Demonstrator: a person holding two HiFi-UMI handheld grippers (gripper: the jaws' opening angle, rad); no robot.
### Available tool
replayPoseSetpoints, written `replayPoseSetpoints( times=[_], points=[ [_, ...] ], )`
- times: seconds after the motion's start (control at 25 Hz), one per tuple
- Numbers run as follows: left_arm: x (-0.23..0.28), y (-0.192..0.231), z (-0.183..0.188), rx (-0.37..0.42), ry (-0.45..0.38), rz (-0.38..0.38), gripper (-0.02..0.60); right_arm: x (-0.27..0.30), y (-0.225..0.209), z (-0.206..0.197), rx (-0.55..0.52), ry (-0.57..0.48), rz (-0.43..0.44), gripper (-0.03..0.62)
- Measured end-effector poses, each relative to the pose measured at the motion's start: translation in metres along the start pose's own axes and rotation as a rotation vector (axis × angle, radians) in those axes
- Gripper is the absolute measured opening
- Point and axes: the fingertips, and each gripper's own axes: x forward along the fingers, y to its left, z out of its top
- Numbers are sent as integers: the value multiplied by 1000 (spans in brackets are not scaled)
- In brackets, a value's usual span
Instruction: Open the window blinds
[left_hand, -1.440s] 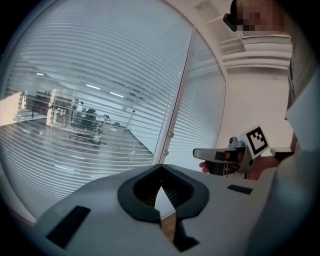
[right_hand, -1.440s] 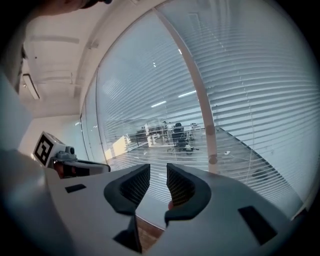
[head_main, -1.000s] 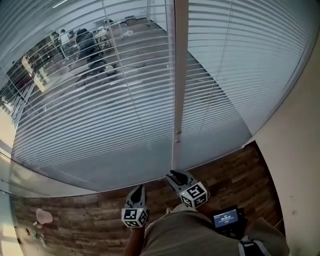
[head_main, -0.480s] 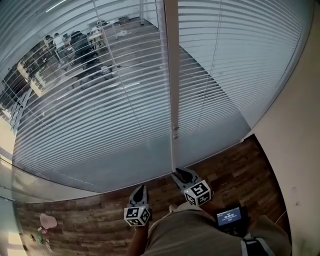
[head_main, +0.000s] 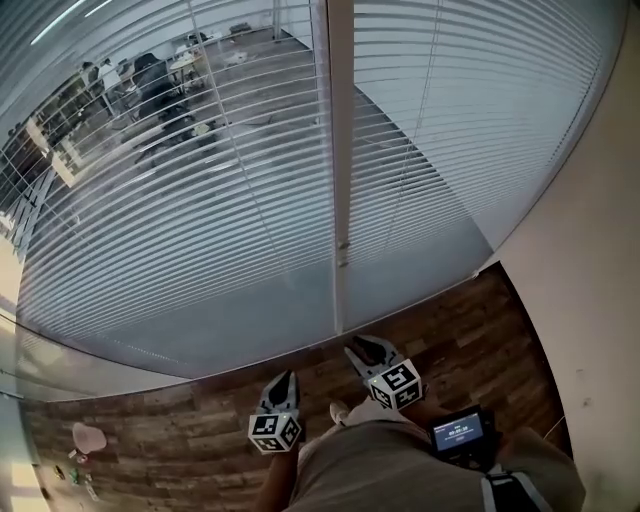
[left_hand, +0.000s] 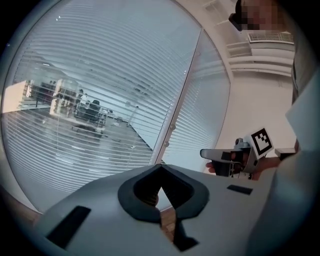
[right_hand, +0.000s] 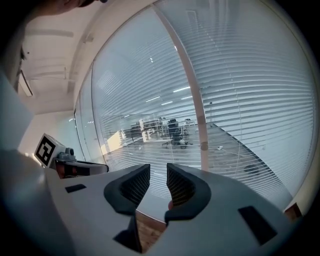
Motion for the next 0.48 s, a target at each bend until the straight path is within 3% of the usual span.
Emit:
replayPoseSetpoints(
  times=[0.48],
  points=[
    [-16,-34,-30,21,17,63,12,-51,-15,-15,-9,-36,29,110]
  ],
)
